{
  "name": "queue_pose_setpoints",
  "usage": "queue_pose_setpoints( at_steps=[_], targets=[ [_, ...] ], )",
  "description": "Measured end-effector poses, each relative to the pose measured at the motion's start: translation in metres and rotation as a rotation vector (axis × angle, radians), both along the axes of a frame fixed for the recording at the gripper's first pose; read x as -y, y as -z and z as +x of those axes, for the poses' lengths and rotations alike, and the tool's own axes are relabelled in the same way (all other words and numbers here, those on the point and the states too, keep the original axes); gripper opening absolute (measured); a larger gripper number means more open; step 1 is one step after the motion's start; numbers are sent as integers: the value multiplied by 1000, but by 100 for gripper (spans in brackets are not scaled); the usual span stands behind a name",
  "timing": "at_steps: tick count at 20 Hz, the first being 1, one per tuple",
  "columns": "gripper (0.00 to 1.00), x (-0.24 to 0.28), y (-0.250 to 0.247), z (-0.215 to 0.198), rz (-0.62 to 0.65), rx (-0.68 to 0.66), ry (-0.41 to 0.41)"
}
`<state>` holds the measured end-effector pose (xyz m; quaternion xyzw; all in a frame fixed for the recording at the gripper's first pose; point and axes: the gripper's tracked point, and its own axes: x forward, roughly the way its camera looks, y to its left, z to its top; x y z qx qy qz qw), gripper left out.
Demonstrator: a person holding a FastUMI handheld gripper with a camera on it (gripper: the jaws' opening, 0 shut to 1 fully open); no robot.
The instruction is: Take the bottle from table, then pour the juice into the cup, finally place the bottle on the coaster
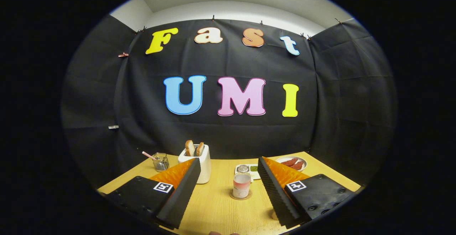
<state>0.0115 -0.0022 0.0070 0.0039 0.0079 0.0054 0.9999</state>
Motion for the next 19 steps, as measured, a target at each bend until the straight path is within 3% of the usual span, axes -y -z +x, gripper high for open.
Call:
queue_pose_setpoints(
  at_steps=[5, 19],
  targets=[
    [99, 14, -32, -16, 40, 33, -11],
    [100, 9, -30, -31, 31, 8, -54]
  ],
)
